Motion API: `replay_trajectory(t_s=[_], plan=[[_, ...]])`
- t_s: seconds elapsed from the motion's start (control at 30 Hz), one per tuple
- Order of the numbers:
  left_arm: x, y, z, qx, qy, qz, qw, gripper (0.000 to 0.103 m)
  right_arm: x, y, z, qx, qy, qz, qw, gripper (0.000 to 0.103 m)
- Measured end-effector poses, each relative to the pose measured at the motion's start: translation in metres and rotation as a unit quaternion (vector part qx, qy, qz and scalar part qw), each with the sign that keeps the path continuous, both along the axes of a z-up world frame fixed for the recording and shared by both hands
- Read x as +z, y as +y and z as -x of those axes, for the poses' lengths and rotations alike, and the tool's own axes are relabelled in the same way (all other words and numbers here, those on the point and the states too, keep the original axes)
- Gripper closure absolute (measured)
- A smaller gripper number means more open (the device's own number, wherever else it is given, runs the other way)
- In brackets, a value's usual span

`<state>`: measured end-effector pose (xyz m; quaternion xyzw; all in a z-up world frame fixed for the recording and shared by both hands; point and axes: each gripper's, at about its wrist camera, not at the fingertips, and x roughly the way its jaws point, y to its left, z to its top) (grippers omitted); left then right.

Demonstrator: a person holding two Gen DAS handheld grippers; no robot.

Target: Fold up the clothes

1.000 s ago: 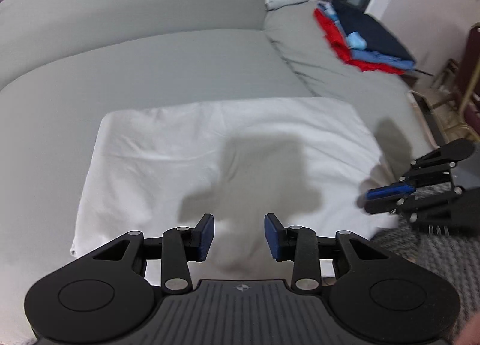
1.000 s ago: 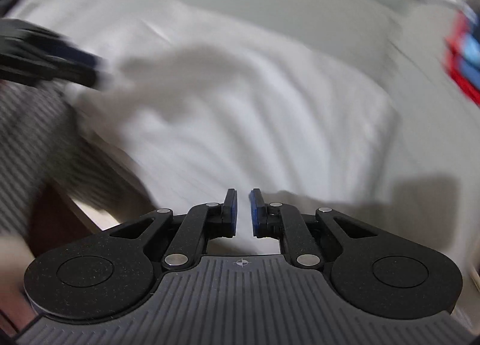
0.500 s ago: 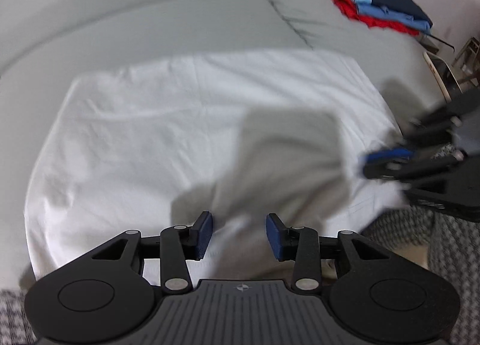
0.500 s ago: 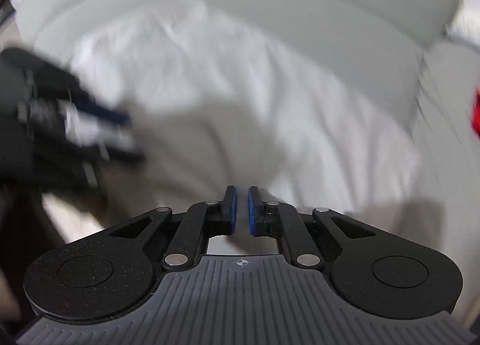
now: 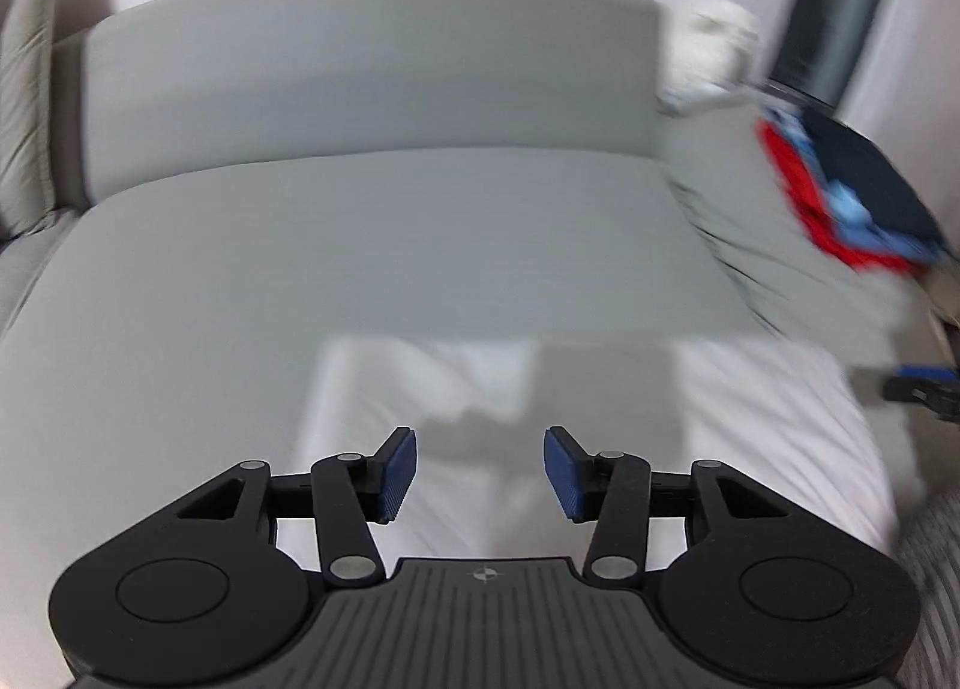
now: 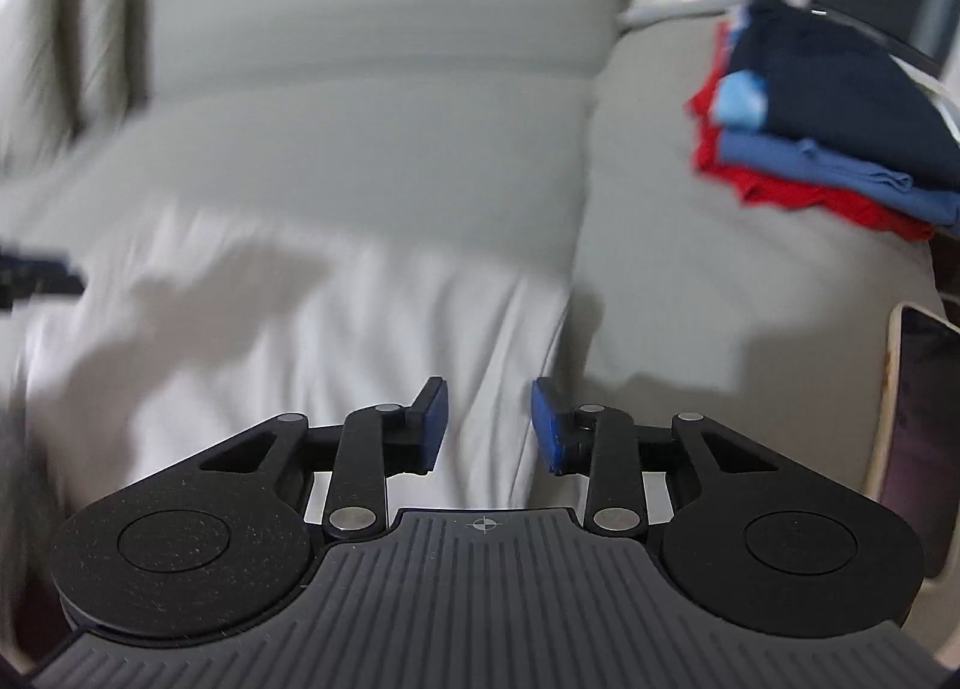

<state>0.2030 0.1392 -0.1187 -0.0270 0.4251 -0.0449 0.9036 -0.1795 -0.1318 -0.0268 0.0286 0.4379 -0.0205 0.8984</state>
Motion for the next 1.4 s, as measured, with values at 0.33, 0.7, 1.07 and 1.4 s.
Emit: replay_trajectory(t_s=[0.33, 0.7, 1.07, 1.4], plan=[[-0.065, 0.013, -0.050, -0.039, 0.069, -0.004, 0.9968, 0.042, -0.091, -0.015, -0.093, -0.039, 0.042, -0.072, 0.996, 0.054], [-0.057, 0.011, -0.029, -0.084, 0.017, -0.009, 0.9962, 0.095, -0.096, 0.007, -0.097, 0.018, 0.041, -0.035, 0.998, 0.102], [-0.024, -0.003, -0.047, -0.007, -0.052, -0.071, 0.9961, 0.095, -0.047, 0.051, -0.131, 0.077, -0.035, 0.165, 0.983, 0.103], [-0.038, 0.000, -0.100, 0.057, -0.018, -0.136, 0.9889, 0.073, -0.046, 0.047, -0.195, 0.070, -0.021, 0.211, 0.975, 0.077]])
